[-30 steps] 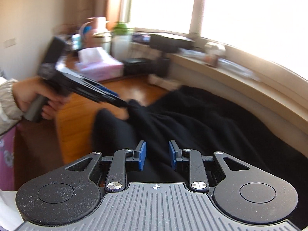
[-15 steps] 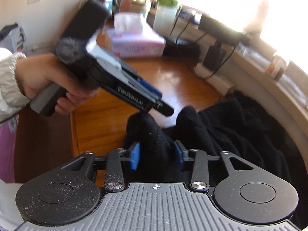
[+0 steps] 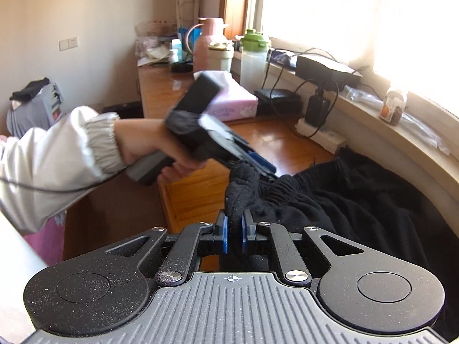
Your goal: Fold clothes
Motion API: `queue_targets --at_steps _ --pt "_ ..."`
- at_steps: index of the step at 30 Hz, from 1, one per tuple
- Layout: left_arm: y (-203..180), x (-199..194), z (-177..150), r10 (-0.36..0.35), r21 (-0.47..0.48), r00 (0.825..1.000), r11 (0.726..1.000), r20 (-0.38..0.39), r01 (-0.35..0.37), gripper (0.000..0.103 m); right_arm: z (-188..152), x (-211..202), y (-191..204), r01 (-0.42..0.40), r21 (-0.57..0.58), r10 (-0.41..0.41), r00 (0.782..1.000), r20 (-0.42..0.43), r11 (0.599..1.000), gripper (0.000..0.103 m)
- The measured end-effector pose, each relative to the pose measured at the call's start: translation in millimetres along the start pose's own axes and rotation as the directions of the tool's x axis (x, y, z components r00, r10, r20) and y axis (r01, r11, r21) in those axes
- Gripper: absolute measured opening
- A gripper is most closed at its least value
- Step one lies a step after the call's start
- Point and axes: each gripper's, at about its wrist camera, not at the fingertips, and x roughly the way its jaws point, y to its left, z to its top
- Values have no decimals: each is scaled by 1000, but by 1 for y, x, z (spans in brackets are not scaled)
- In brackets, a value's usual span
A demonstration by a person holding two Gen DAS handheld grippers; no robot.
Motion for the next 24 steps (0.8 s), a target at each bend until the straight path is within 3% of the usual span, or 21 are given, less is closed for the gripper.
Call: queue_targets --at_steps 5,7,8,9,16,24 --pt "5 11 9 -33 -35 999 999 -7 33 50 -6 6 9 -3 -46 1 999 -36 999 13" --pt "6 13 10 -21 -28 1000 999 -13 21 50 -8 13 13 -16 -60 12 998 -67 998 24" --pt "6 14 11 -16 -25 1000 1000 -16 16 50 -10 16 16 -18 -68 13 997 -78 997 36" --pt "7 14 11 -14 -24 1000 1000 -17 14 50 -11 17 18 -21 -73 15 996 -83 997 38" --pt "10 16 12 -12 -22 1000 1000 -9 12 50 -4 22 11 -21 -13 20 998 -56 1000 38" --pt "8 17 12 -1 1 1000 1000 0 1 50 5 76 15 -3 24 8 985 -173 1000 38"
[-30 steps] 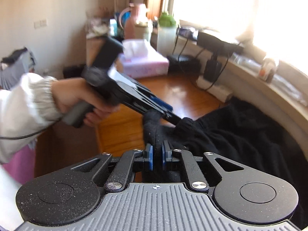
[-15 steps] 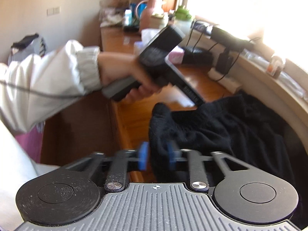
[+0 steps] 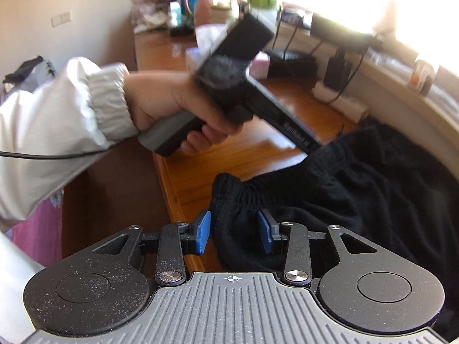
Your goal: Fold clothes
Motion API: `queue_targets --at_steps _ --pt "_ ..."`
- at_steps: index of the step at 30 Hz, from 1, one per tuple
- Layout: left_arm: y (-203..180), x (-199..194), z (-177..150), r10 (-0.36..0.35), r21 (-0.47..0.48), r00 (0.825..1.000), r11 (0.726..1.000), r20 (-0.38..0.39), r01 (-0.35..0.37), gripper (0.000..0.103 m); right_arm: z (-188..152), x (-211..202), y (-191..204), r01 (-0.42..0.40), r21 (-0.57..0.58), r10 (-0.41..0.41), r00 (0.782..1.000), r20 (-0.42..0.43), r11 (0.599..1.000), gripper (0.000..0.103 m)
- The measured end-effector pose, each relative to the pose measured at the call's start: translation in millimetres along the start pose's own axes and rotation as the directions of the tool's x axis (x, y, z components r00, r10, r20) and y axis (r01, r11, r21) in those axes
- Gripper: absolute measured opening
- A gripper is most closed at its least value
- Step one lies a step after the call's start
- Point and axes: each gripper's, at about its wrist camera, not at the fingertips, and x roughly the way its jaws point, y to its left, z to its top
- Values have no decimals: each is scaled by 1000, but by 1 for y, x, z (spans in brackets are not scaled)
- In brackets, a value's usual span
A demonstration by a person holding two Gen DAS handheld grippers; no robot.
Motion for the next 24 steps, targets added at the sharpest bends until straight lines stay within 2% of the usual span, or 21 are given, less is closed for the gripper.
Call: queue_targets --at_steps 2,3,5,7,10,12,14,18,22,24 --pt "-1 1 1 3 4 1000 1000 -2 -3 50 -2 11 1 4 -8 -5 1000 -22 1000 36" --pt "-1 1 1 5 7 1000 1000 -2 -5 50 -4 14 1 1 -11 -1 1000 -25 1000 22" --pt "-1 2 2 13 14 1000 1000 -4 -13 50 -7 5 3 -14 -12 14 999 32 1000 11" --pt "0 3 3 43 19 999 999 2 -43 47 -9 -9 7 -25 -23 27 993 111 999 9" --pt "2 3 4 74 6 997 997 5 -74 43 -11 -34 29 -45 -119 63 987 148 992 9" --pt "5 3 6 76 -10 997 997 0 -76 43 -15 -34 36 -77 -157 95 989 109 985 11" --pt "6 2 8 87 -16 996 996 -5 -88 43 -20 -27 36 -94 -142 105 992 72 985 13" --pt "12 -4 9 78 -47 997 996 30 -76 45 -24 -24 29 -113 -96 121 989 87 989 28" --pt "20 -9 16 70 -105 995 993 77 -61 45 -25 -31 27 -97 -91 106 989 106 991 31" --pt "24 -11 23 37 -153 993 988 113 -20 43 -26 -34 27 -90 -92 99 990 104 992 31"
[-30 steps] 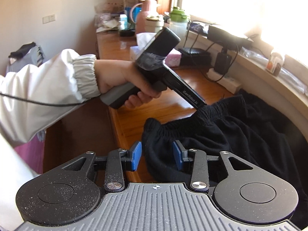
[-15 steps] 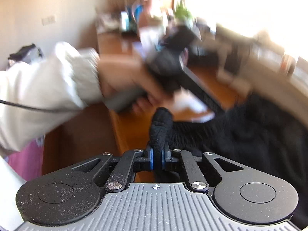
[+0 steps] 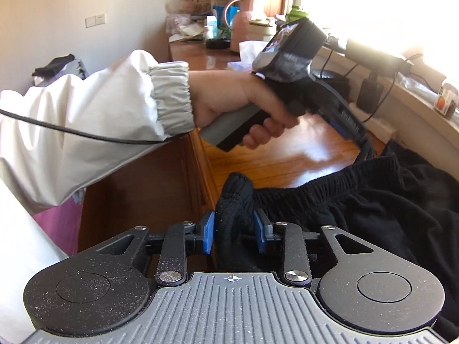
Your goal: Fold clothes
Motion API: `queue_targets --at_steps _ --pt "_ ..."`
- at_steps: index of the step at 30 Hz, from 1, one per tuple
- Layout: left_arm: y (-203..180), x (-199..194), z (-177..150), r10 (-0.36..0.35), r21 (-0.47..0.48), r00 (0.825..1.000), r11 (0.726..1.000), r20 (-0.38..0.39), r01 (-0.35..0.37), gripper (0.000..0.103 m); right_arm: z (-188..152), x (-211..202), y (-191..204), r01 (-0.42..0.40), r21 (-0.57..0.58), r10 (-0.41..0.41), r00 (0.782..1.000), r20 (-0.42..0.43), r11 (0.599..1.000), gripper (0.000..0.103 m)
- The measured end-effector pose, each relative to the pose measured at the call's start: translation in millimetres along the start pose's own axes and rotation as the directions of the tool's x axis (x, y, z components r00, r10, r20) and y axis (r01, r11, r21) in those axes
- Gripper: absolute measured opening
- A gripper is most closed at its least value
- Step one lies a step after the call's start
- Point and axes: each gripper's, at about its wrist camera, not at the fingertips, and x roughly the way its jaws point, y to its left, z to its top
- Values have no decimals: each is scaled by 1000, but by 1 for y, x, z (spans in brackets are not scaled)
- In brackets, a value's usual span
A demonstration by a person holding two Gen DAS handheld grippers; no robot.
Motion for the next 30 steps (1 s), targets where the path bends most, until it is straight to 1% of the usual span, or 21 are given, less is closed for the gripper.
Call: queue_targets --at_steps 2,5,8,11,12,15,16,17,18,19,20,22,25,26,29,30 --pt "4 1 8 -55 -67 998 996 30 56 41 -1 -1 0 8 2 -8 1000 -4 1000 32" --pt "6 8 18 -60 -142 997 988 41 65 40 -4 4 1 14 4 -13 1000 -16 1000 32" --pt "5 26 25 -65 -184 998 981 -16 61 40 -6 11 6 20 -5 -20 999 -31 1000 32" --pt "3 48 29 -89 -206 992 976 -87 69 40 -9 16 11 39 -21 -40 998 -39 999 30" --pt "2 55 30 -94 -207 990 976 -107 70 40 -10 16 11 39 -19 -40 999 -36 999 28" --pt "-1 73 35 -102 -198 985 978 -136 74 40 -11 14 9 39 -14 -39 999 -16 999 19" --pt "-3 78 37 -103 -191 984 979 -143 75 40 -11 12 9 39 -13 -39 999 -7 999 18" --pt "-5 82 39 -97 -171 985 983 -140 72 38 -11 11 8 41 -11 -41 999 3 999 15" --pt "-7 84 41 -81 -145 989 988 -126 62 14 -11 9 7 41 -5 -41 999 16 999 12" --pt "-10 85 44 -64 -118 992 992 -112 51 6 -10 9 5 39 5 -39 999 30 999 11" --pt "-11 86 47 -43 -94 995 995 -92 34 6 -9 8 3 37 15 -38 998 45 999 9" --pt "-11 83 55 31 -65 999 997 -26 -33 6 -8 8 -1 8 49 -11 998 66 999 9" --pt "-8 85 67 74 -48 997 996 25 -73 6 -3 13 -1 8 64 -15 995 102 998 8" --pt "-8 86 70 85 -36 996 996 33 -84 6 0 16 -2 10 67 -18 993 113 998 8" --pt "-11 91 74 112 -12 994 994 6 -112 7 9 37 -12 3 118 -16 993 116 993 9" --pt "-12 93 75 121 -4 993 993 -2 -121 10 10 46 -15 -3 134 -10 995 97 991 13"
